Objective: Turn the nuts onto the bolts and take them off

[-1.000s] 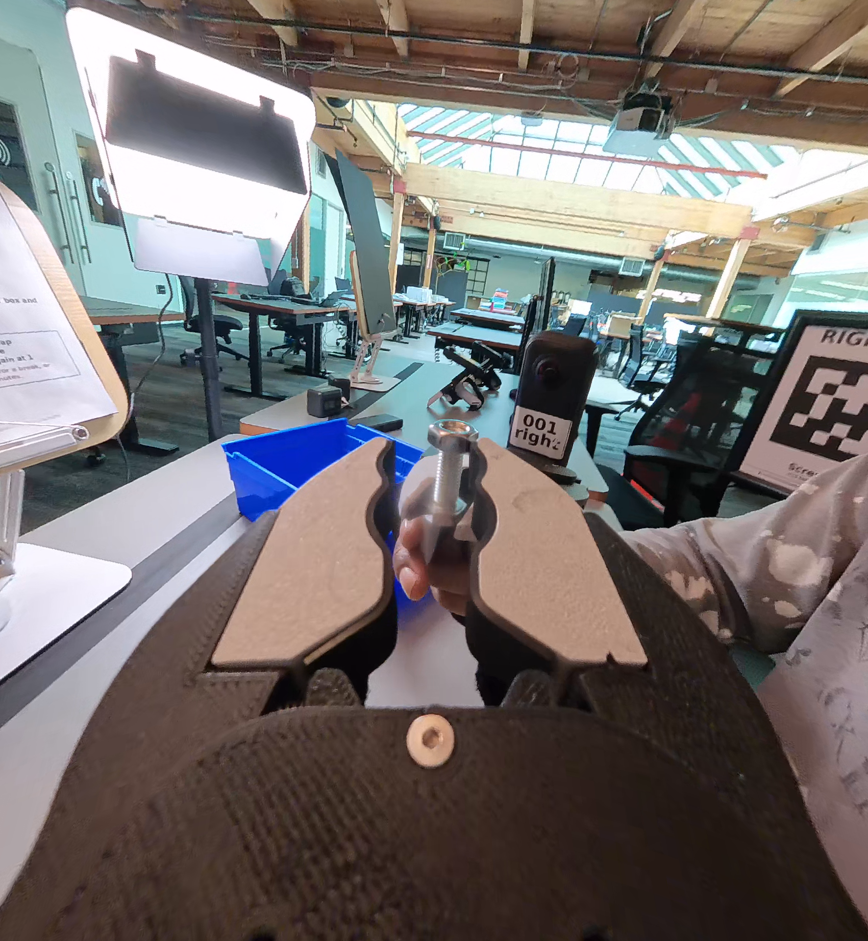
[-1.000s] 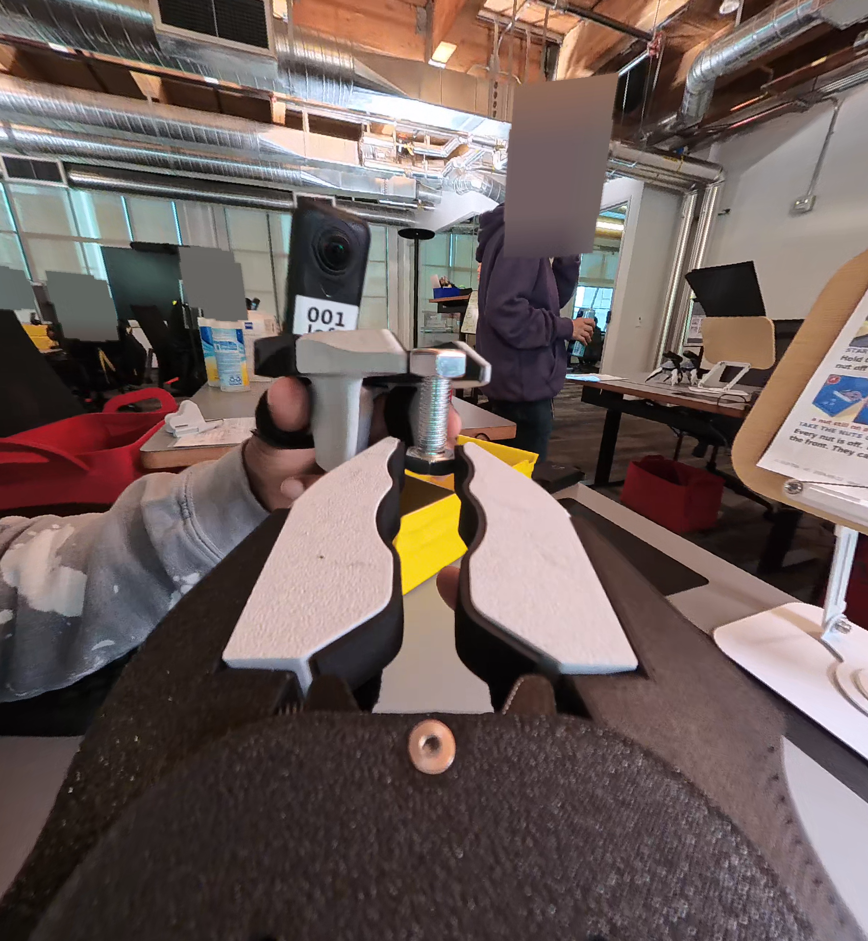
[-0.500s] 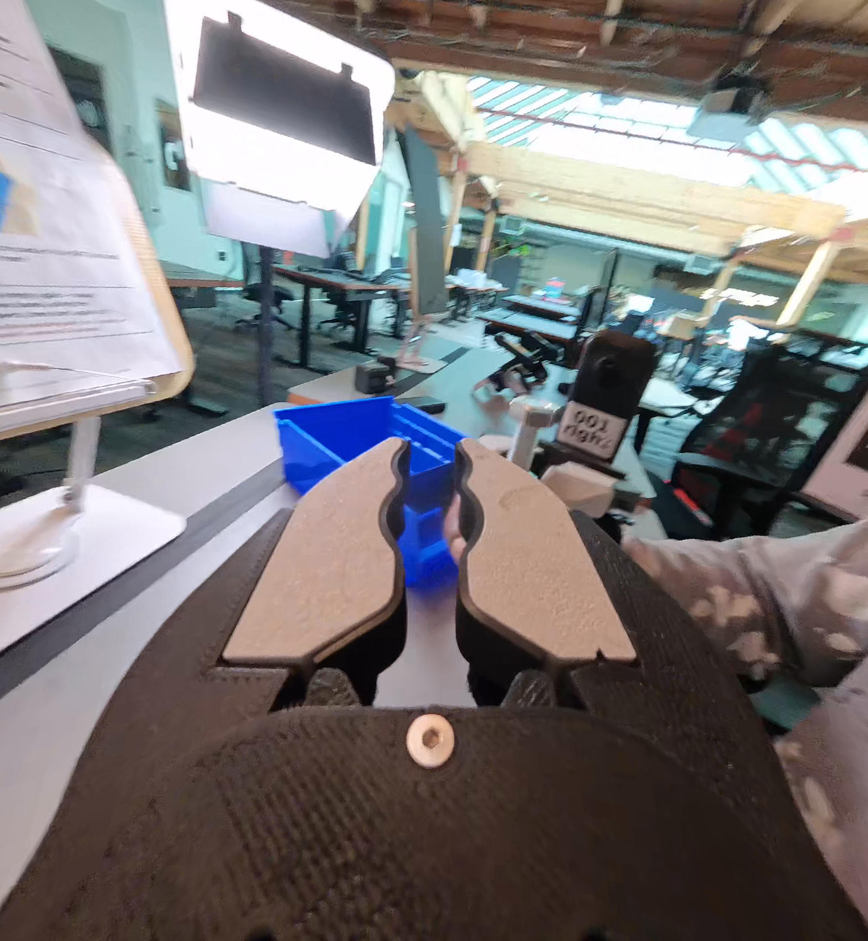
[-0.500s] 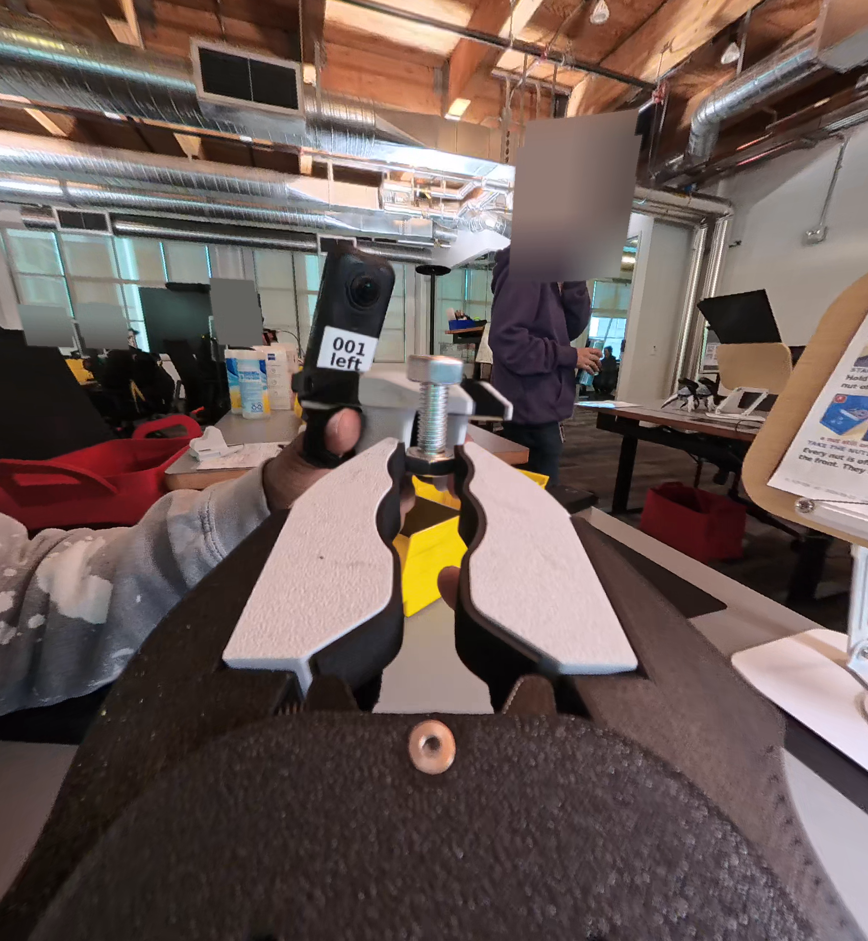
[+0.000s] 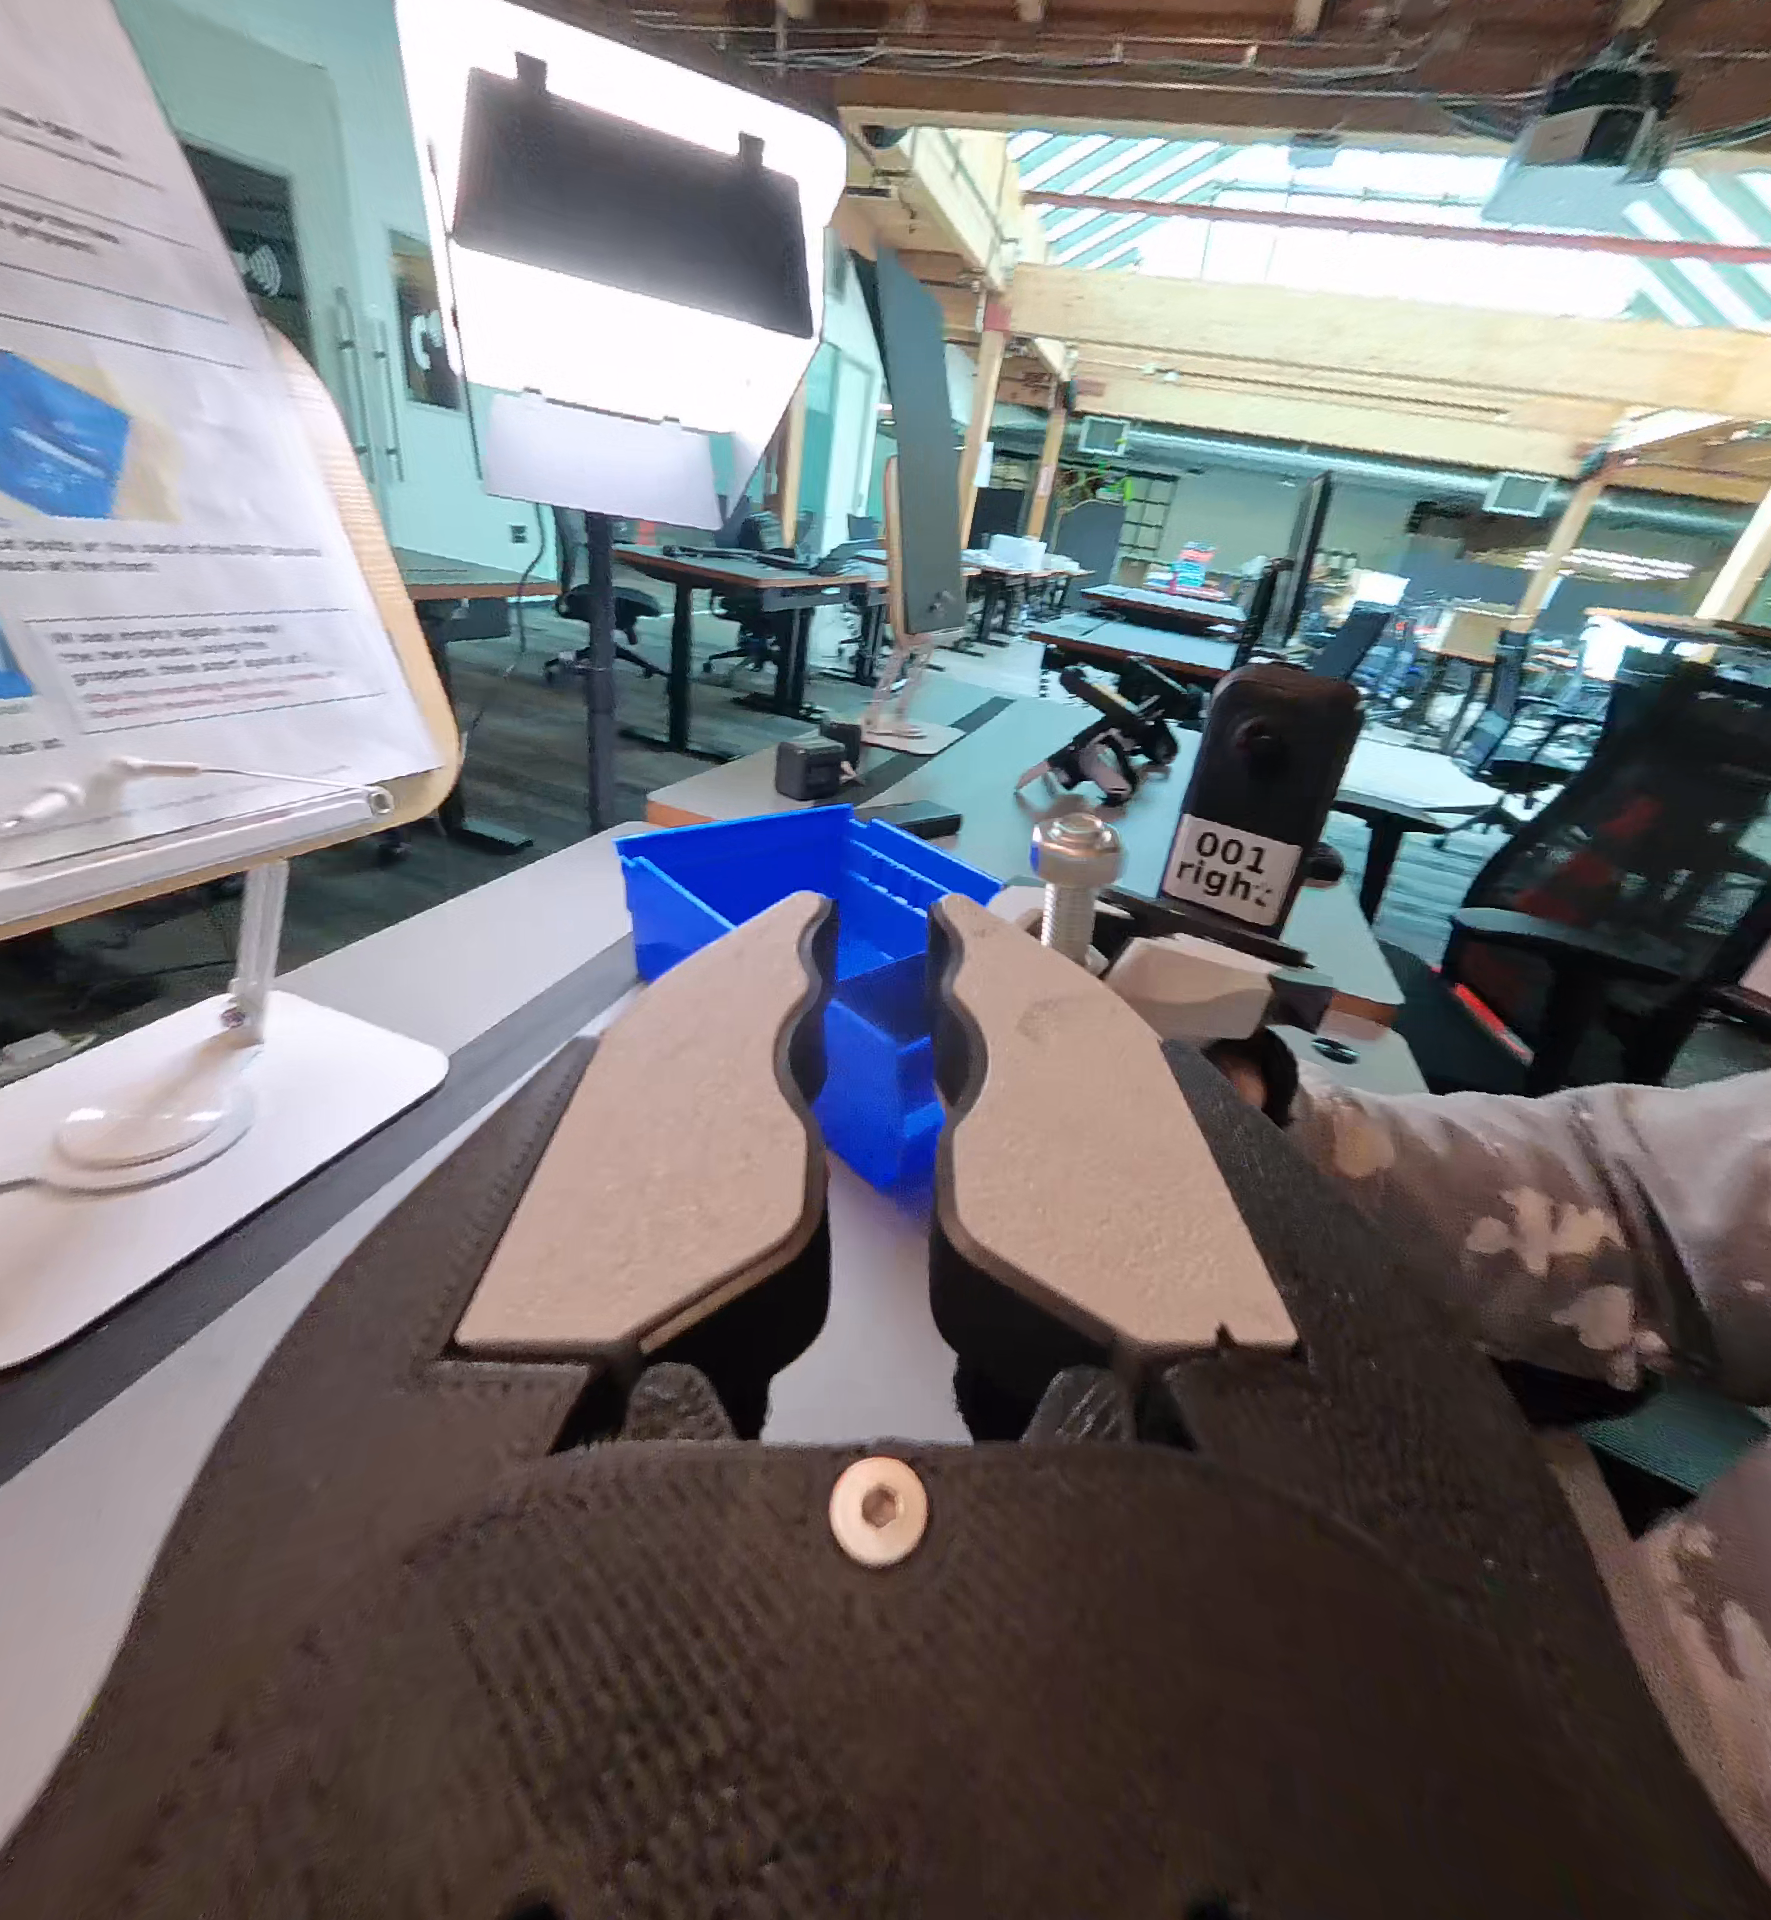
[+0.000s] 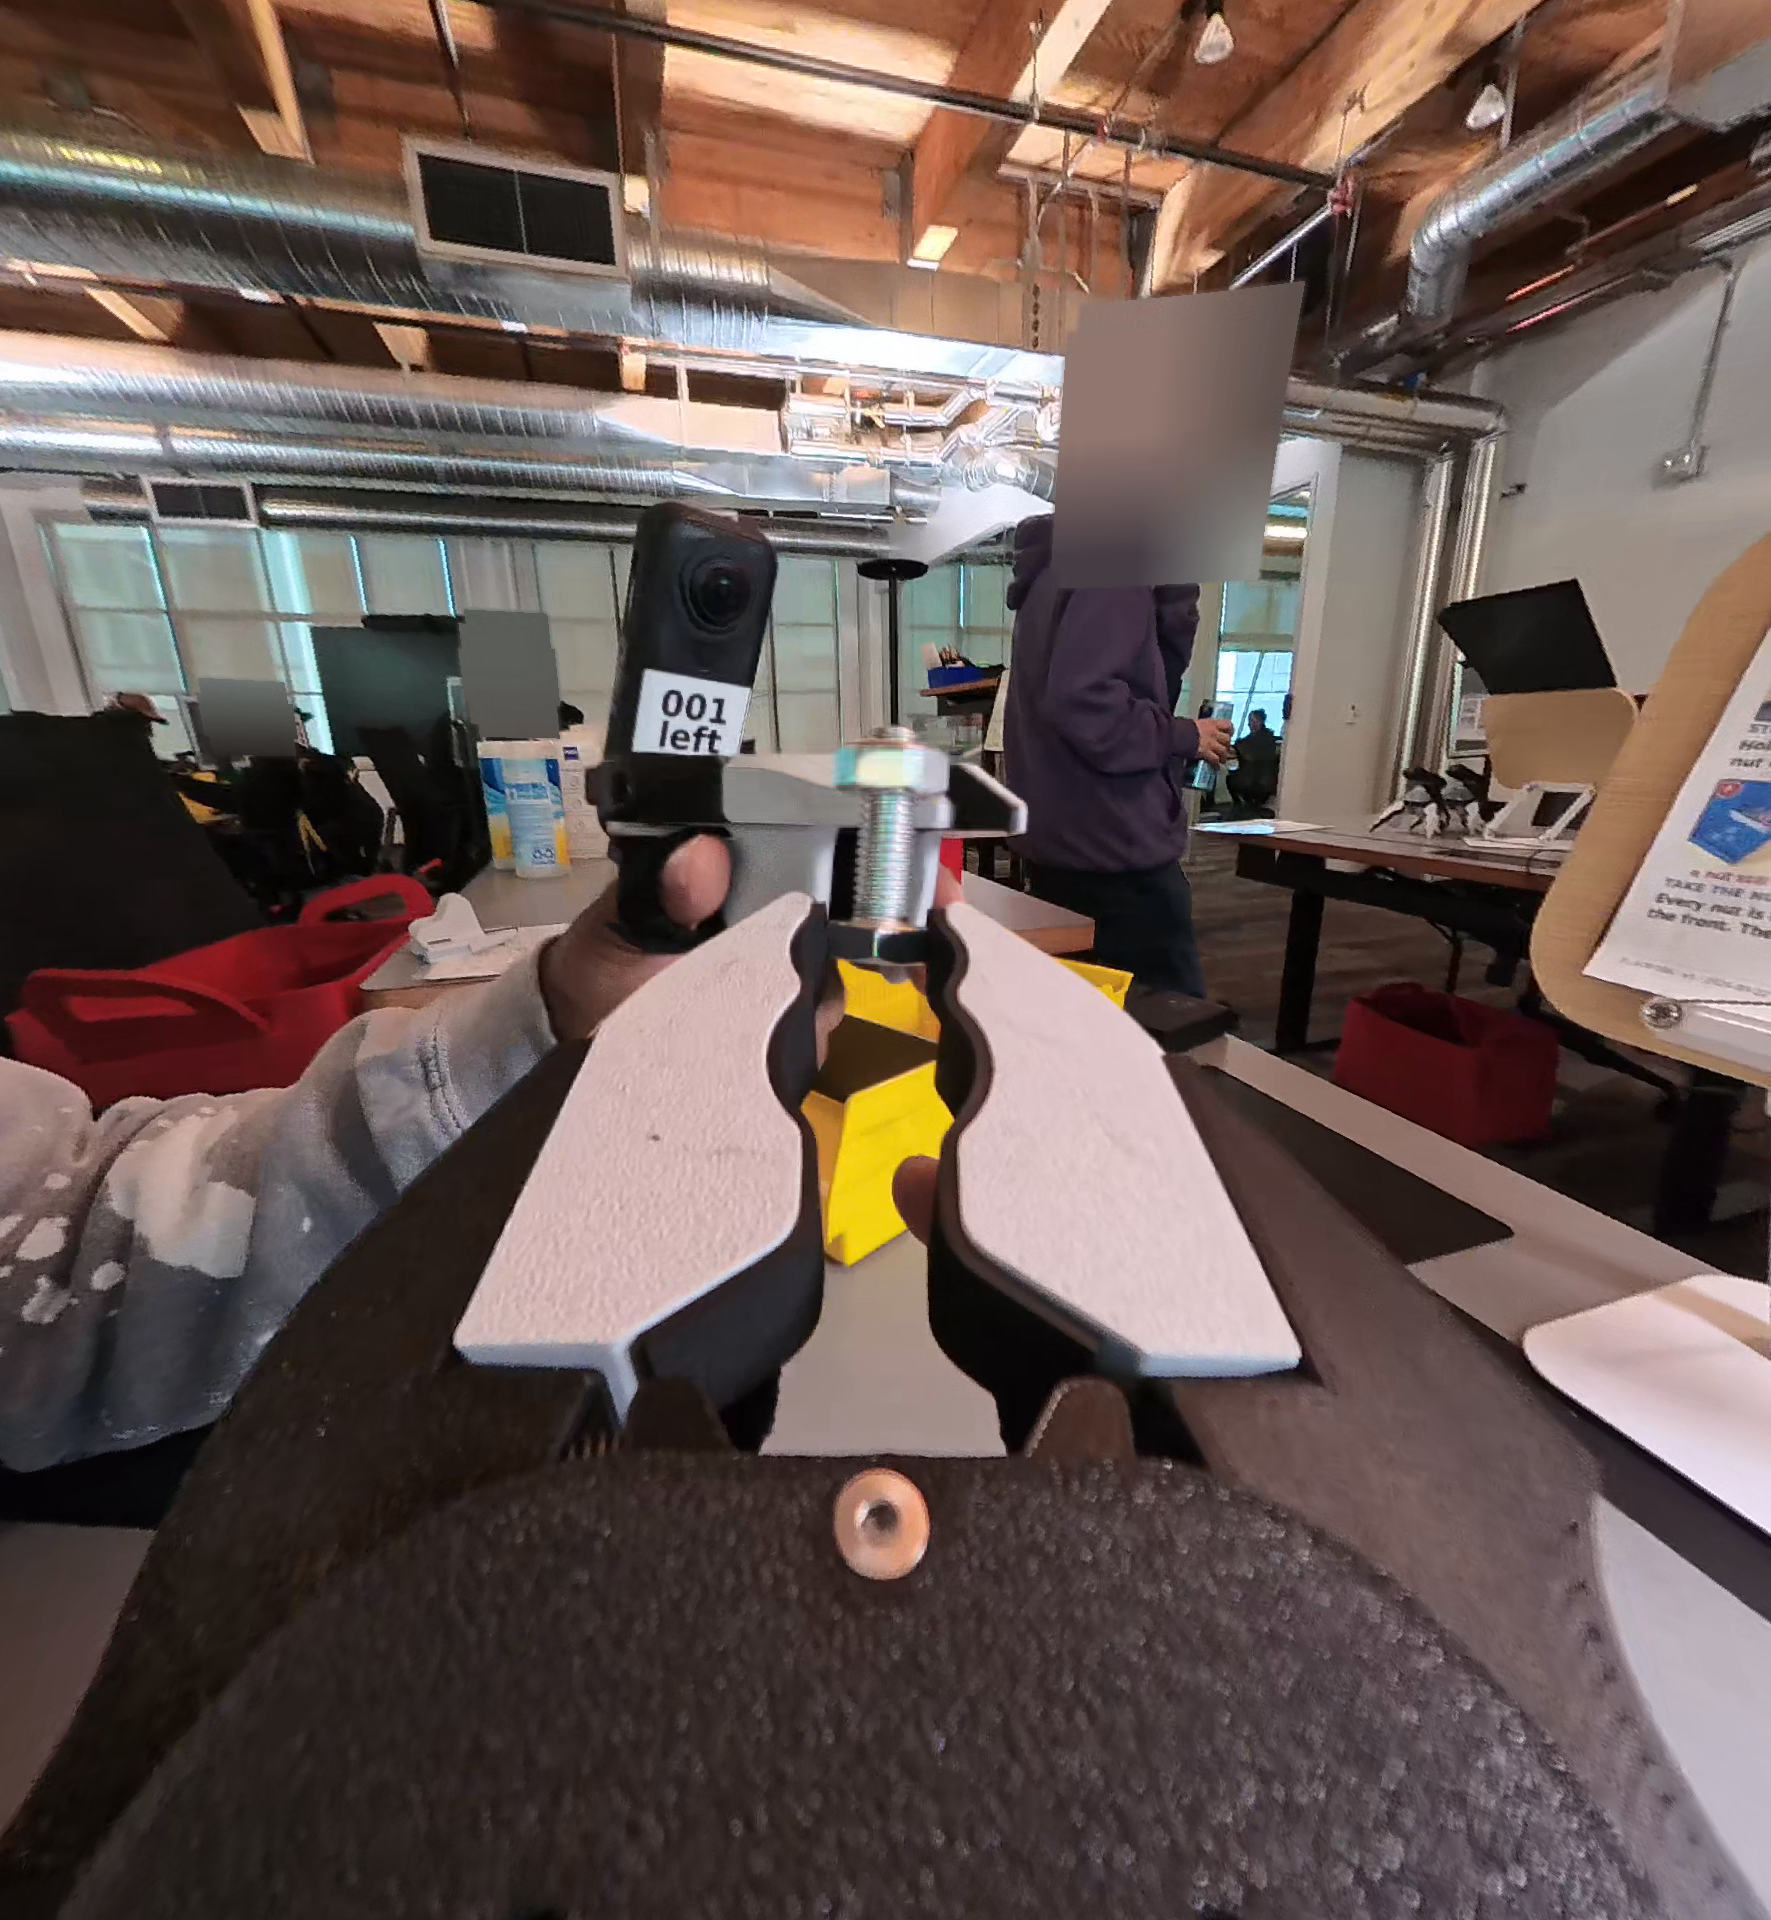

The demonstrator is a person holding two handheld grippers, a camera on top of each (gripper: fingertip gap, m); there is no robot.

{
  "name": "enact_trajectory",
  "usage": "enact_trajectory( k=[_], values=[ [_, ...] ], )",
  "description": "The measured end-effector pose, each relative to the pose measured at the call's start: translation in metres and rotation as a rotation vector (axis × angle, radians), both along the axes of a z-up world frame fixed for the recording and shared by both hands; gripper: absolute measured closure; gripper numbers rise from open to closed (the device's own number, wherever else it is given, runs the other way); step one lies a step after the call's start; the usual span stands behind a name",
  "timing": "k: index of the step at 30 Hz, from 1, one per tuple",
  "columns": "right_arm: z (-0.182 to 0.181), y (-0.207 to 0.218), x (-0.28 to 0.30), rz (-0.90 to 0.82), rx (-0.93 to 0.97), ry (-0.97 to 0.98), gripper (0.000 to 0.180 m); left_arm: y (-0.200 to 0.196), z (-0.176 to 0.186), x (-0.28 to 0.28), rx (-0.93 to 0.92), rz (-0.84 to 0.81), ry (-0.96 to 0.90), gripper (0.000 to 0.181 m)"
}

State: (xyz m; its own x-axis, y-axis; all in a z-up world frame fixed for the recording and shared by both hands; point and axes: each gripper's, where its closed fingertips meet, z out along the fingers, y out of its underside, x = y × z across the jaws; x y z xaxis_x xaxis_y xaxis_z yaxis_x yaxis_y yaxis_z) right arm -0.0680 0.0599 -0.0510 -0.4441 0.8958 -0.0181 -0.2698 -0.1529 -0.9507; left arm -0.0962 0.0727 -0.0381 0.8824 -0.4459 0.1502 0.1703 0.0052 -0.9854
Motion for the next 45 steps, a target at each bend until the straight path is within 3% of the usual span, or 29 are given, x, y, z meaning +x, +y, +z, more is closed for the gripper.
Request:
enact_trajectory(
  k=[6, 9, 12, 20, 26, 35, 37, 39, 45],
  values=[
    [-0.006, -0.002, -0.005, -0.022, 0.009, -0.022, 0.162, -0.010, 0.007, 0.026, 0.015, -0.207, -0.104, 0.152],
    [-0.005, -0.003, -0.004, -0.019, 0.005, -0.011, 0.161, -0.006, 0.003, 0.027, 0.006, -0.187, -0.067, 0.154],
    [0.005, -0.005, 0.006, 0.040, -0.028, 0.050, 0.162, 0.000, -0.003, 0.004, -0.018, -0.067, -0.047, 0.165],
    [-0.003, -0.006, 0.000, 0.017, -0.013, 0.029, 0.162, -0.014, 0.009, 0.036, 0.026, -0.241, -0.058, 0.150],
    [0.009, -0.010, 0.012, 0.081, -0.049, 0.093, 0.162, -0.007, 0.002, 0.013, -0.005, -0.114, -0.027, 0.161],
    [0.004, -0.009, 0.005, 0.037, -0.041, 0.063, 0.162, -0.010, 0.006, 0.037, 0.011, -0.211, -0.043, 0.150],
    [0.009, -0.010, 0.011, 0.076, -0.061, 0.097, 0.162, -0.006, 0.004, 0.024, -0.014, -0.151, -0.058, 0.165],
    [0.012, -0.010, 0.013, 0.081, -0.065, 0.105, 0.162, -0.003, -0.002, 0.012, -0.030, -0.095, -0.029, 0.161],
    [0.006, -0.005, 0.006, 0.033, -0.059, 0.066, 0.162, -0.014, 0.008, 0.037, -0.001, -0.231, -0.059, 0.148]
  ],
)
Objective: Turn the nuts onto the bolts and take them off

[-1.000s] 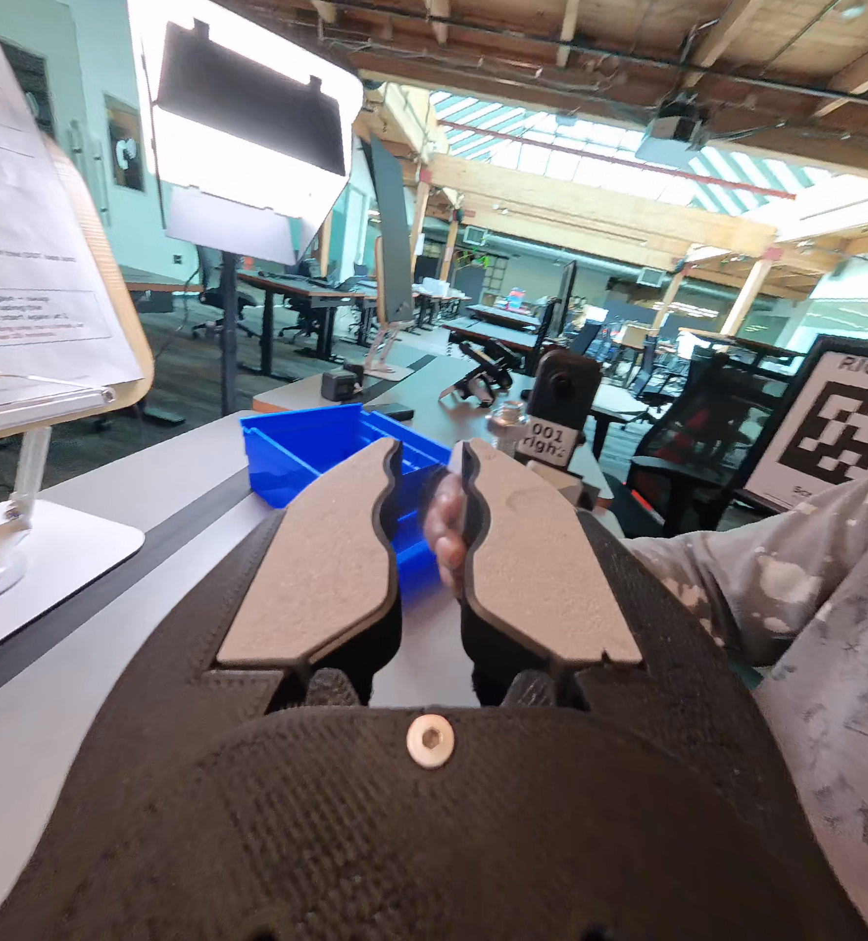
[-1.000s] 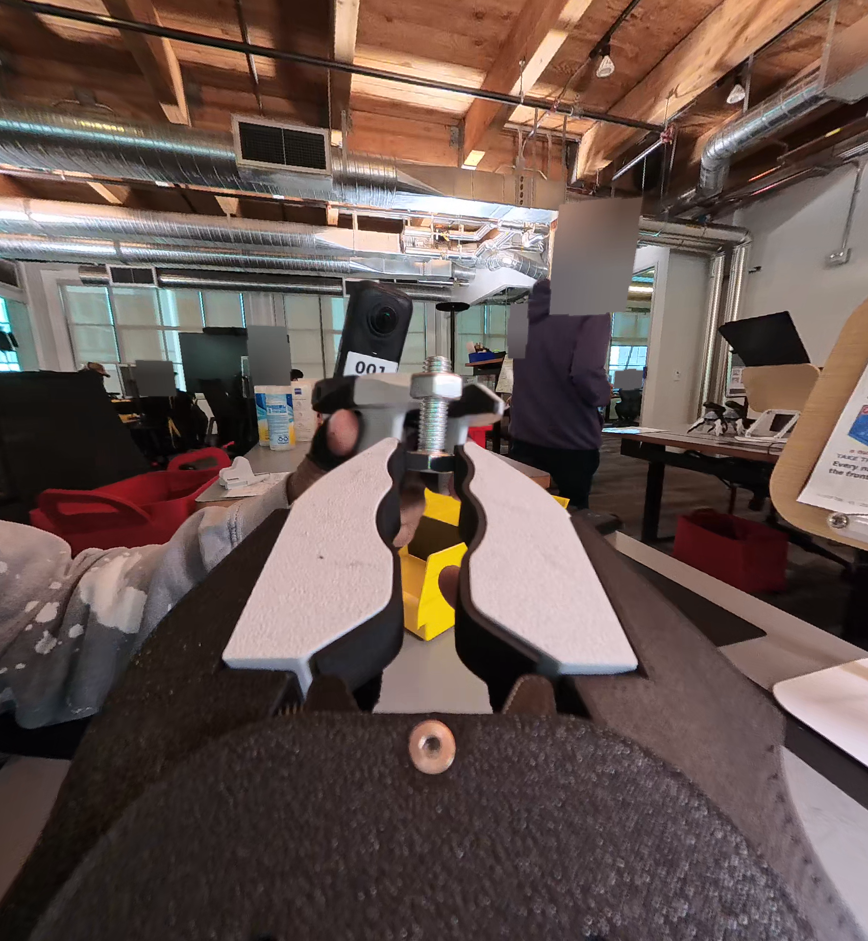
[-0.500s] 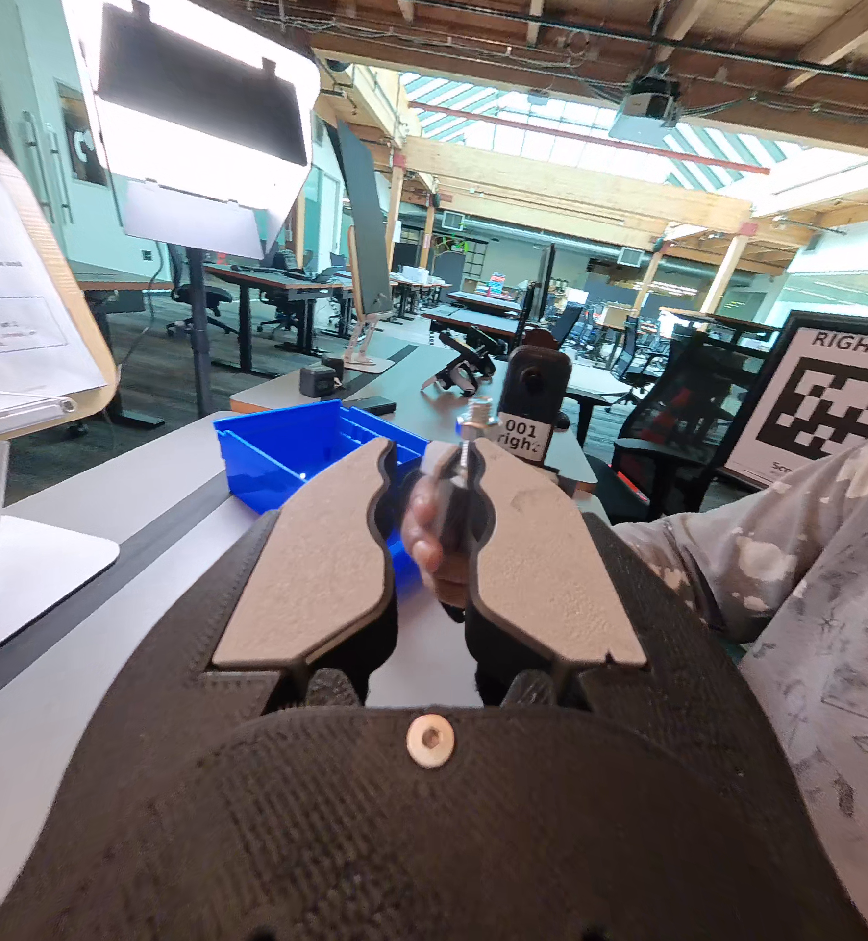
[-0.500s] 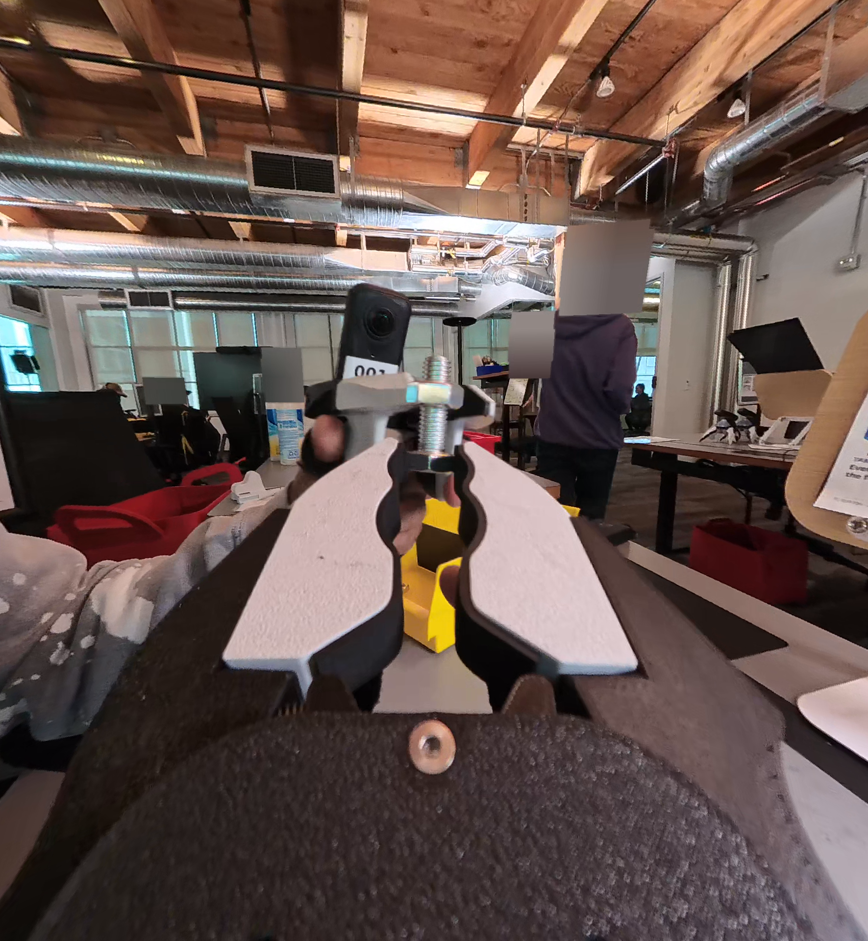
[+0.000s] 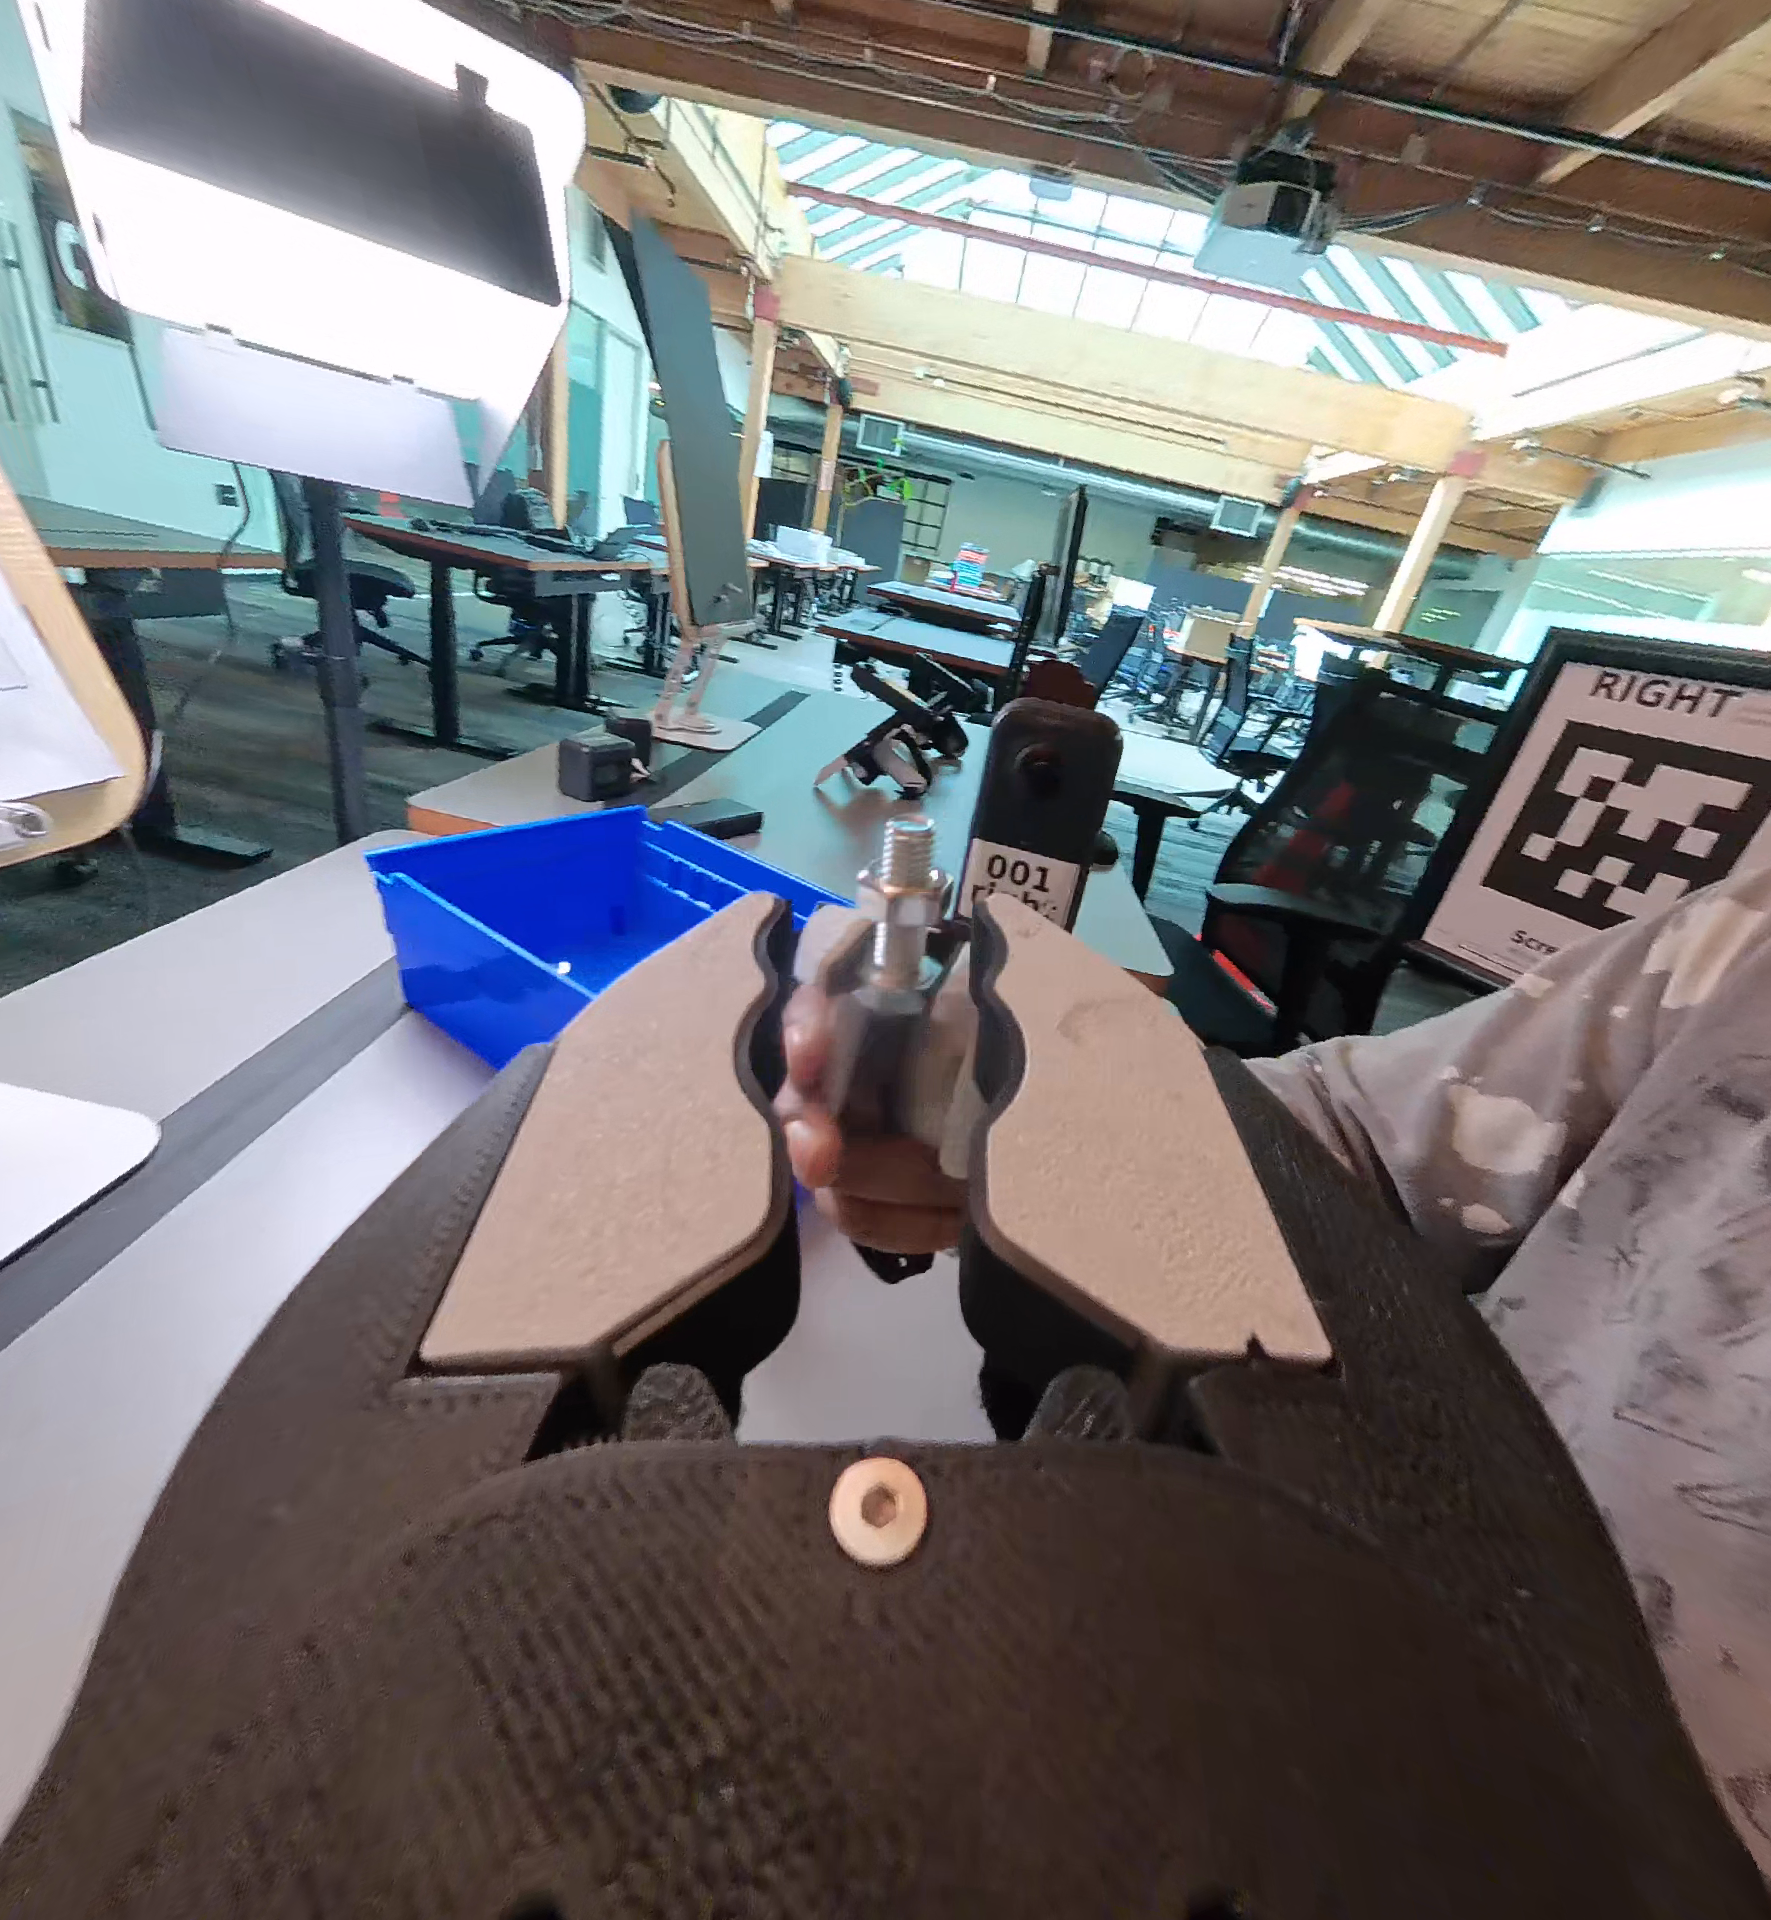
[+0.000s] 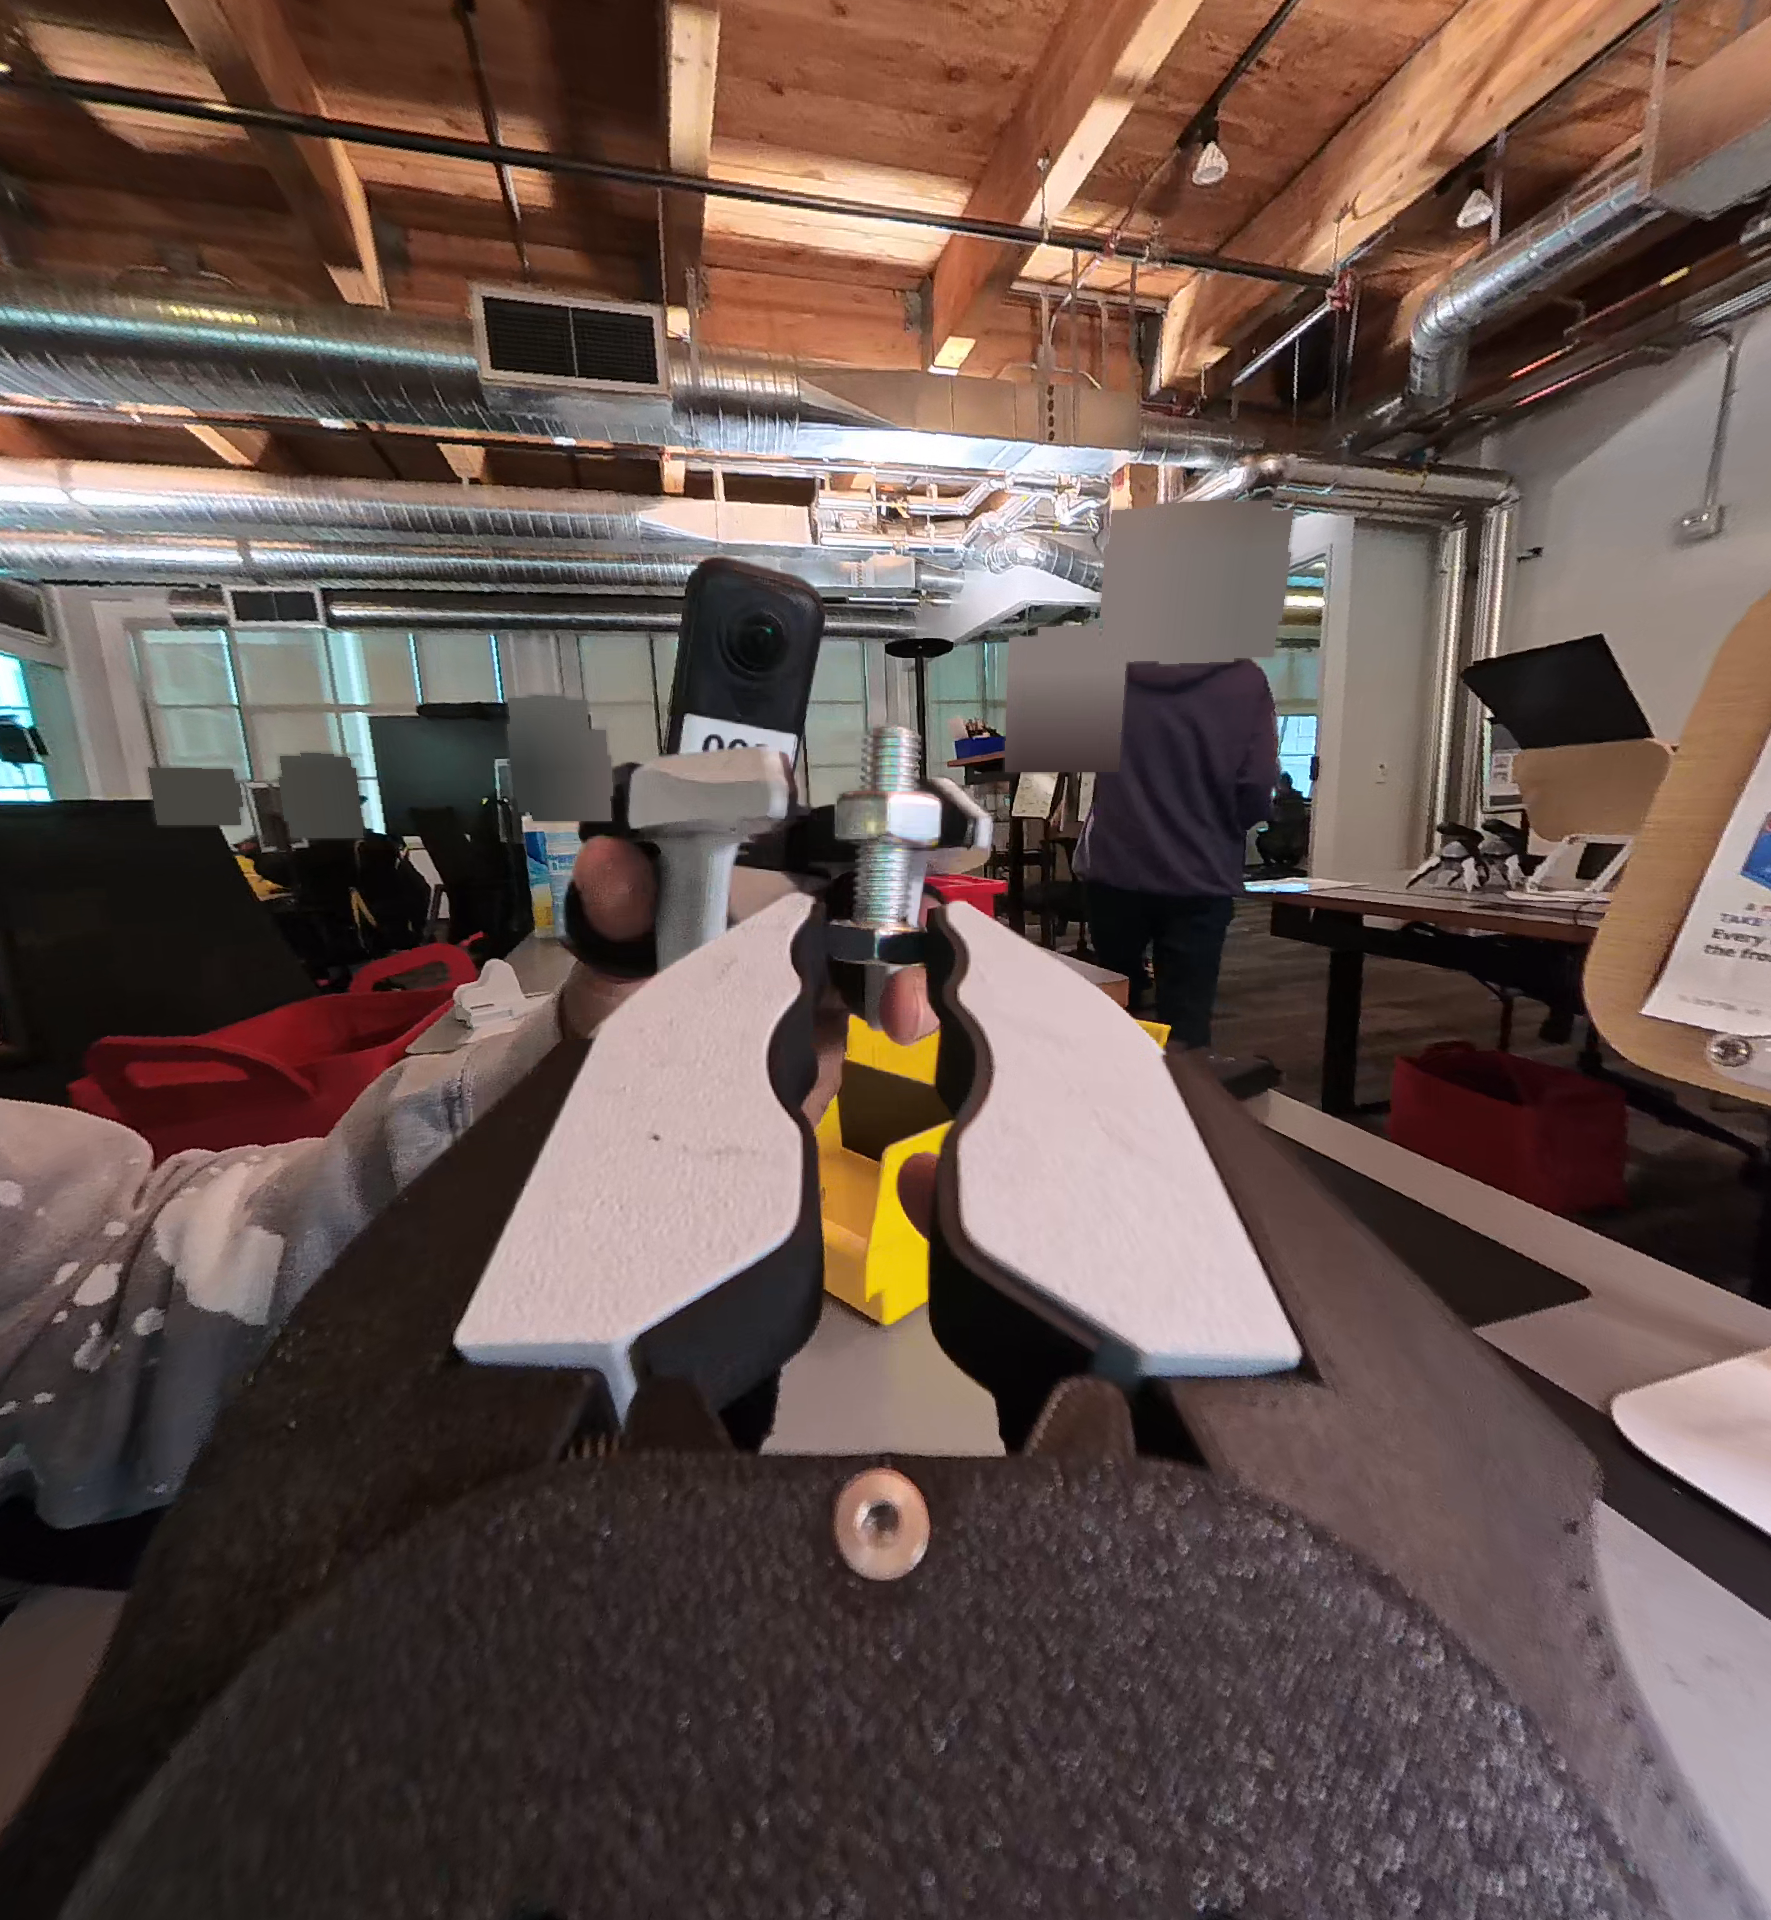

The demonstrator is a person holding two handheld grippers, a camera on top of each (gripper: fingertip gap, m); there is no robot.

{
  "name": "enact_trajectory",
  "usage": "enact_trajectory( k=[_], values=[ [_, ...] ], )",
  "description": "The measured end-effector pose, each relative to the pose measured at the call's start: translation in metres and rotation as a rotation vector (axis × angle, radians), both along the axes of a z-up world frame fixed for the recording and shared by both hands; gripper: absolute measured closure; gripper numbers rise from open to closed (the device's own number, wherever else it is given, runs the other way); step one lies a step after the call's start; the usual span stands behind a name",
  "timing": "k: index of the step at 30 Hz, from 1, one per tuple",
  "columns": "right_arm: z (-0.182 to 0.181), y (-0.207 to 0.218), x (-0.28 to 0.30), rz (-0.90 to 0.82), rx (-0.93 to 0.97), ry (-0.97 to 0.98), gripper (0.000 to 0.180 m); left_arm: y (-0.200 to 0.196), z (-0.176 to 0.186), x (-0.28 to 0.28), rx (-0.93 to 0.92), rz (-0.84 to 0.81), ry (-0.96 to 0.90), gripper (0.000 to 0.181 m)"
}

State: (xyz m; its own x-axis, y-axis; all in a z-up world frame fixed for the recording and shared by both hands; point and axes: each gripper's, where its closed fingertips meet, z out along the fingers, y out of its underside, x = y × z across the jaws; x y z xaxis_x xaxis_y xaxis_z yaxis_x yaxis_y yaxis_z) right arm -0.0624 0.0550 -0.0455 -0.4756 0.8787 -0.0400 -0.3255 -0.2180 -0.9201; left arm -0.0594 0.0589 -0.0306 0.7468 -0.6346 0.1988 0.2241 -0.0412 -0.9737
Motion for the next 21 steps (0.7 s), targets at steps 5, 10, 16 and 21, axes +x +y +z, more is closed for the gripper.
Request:
enact_trajectory(
  k=[5, 10, 16, 21],
  values=[
    [0.005, -0.004, 0.006, 0.036, -0.004, 0.034, 0.162, 0.011, -0.009, -0.016, -0.059, 0.097, -0.002, 0.166],
    [0.004, 0.002, 0.004, 0.002, -0.001, 0.018, 0.162, 0.002, -0.001, -0.013, -0.015, 0.048, -0.013, 0.153],
    [0.000, -0.004, 0.000, -0.008, 0.017, -0.003, 0.162, 0.004, -0.004, 0.002, -0.026, 0.002, -0.014, 0.149],
    [0.007, 0.000, 0.006, 0.011, -0.002, 0.032, 0.162, 0.008, -0.011, -0.020, -0.057, 0.099, 0.023, 0.159]
  ],
)
